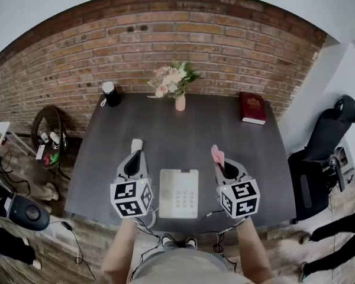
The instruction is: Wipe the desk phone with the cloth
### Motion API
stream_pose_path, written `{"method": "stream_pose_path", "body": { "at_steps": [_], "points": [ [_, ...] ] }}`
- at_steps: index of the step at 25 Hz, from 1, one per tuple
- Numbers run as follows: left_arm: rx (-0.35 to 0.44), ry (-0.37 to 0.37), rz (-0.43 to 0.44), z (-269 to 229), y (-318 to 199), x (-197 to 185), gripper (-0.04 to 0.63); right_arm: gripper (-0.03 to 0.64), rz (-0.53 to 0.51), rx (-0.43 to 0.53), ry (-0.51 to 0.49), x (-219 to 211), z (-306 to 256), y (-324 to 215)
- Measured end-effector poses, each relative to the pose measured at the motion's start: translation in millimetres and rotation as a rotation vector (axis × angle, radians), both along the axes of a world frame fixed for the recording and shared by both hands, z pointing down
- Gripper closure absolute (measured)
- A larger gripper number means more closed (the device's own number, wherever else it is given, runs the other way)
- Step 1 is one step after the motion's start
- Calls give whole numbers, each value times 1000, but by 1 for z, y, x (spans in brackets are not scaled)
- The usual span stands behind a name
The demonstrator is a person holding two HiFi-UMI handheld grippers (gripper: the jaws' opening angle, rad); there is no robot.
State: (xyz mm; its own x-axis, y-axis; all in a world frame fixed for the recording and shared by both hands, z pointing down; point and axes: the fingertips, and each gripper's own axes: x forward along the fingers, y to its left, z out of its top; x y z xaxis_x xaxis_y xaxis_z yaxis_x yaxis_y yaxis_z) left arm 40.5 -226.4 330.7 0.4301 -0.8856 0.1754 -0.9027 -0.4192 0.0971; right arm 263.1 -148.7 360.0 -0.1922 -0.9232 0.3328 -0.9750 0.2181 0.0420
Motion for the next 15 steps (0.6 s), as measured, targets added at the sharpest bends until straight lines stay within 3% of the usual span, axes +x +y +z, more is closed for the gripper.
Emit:
{"method": "stream_pose_path", "body": {
  "at_steps": [8,15],
  "points": [
    [61,30,12,-29,-16,5,600,597,194,164,-91,43,-44,-6],
    [48,36,22,-24,-15,9,600,597,269,185,-81,58,-44,0]
  ]
}}
